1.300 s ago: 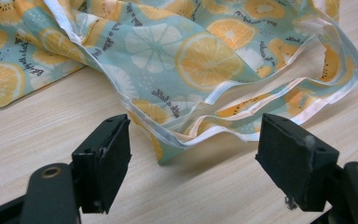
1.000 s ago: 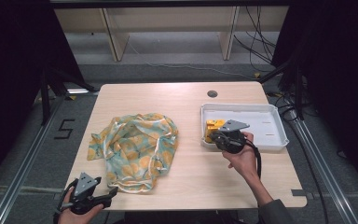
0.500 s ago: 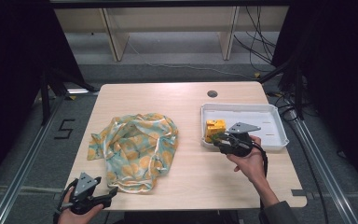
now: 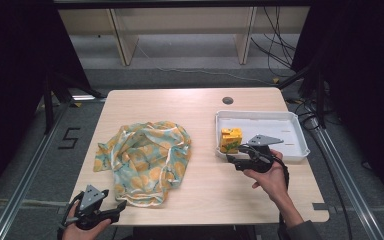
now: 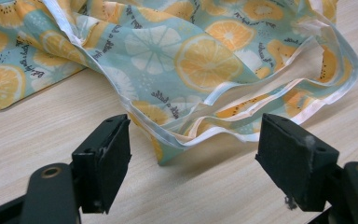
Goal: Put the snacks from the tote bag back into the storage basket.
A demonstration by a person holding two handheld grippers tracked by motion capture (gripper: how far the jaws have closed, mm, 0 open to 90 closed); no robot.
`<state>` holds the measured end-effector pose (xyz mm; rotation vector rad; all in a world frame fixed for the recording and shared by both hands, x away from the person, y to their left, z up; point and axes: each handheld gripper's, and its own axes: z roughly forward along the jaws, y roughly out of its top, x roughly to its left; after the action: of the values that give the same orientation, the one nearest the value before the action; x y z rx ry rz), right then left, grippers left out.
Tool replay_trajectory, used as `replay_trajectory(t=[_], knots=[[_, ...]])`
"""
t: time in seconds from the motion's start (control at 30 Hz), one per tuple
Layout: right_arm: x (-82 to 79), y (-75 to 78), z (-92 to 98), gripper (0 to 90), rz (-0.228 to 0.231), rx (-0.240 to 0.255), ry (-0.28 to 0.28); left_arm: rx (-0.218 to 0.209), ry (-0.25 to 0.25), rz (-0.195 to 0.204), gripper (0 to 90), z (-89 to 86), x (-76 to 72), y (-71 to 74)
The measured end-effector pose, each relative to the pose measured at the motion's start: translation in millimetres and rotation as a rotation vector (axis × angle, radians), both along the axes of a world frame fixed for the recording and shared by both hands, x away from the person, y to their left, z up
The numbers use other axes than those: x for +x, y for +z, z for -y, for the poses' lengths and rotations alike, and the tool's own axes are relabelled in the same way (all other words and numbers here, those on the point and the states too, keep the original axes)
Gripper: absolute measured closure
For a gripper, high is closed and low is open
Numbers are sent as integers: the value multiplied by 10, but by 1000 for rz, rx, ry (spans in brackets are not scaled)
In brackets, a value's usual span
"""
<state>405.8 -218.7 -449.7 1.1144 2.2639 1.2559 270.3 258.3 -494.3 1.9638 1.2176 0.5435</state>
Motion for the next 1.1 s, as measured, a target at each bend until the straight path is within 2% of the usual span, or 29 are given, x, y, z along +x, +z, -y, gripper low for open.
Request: replay_trajectory(t=[0.03,0.07,0.23,0.27,0.3,0.33,0.37,0.43,0.47,0.5,0.53,0.57,0.7,0.93,0.97,1.03,1.07,1.1], knots=[[0,0,0,374,0,0,0,-1,0,2,250,1,0,-2],[-27,2,-12,366,-32,10,-9,-1,0,1,250,2,0,-2],[-36,-33,4,334,-14,0,7,-5,3,-2,249,3,1,-6],[-53,-39,-12,328,-26,17,4,-5,2,-2,250,3,2,-6],[-48,-37,4,326,-25,2,22,-5,2,-2,250,4,2,-6],[-73,-58,-18,315,-24,18,9,-4,2,-2,249,4,2,-6],[-71,-50,-1,311,-30,3,29,-3,3,-4,250,7,1,-6],[-82,-66,-9,308,-26,11,40,-1,5,-3,250,8,1,-7],[-109,-62,-21,306,-46,15,31,-2,4,-3,250,6,1,-7],[-116,-63,-20,304,-45,9,36,-3,2,-4,249,4,2,-7],[-113,-72,-18,304,-23,8,37,-6,8,-3,250,4,1,-10],[-117,-72,-15,302,-32,2,51,-6,8,-3,250,4,1,-10],[-154,-88,-35,295,-22,-7,48,-4,3,-4,249,1,3,-9],[-213,-94,-47,283,-42,-8,52,-1,7,-2,250,9,1,-12],[-211,-101,-40,282,-26,-12,55,0,7,-3,250,9,1,-12],[-233,-116,-37,275,-33,-8,65,-1,6,-4,250,12,1,-12],[-257,-121,-49,275,-52,4,60,2,3,-3,250,12,2,-13],[-255,-121,-30,274,-36,-22,64,2,3,-3,250,12,2,-13]])
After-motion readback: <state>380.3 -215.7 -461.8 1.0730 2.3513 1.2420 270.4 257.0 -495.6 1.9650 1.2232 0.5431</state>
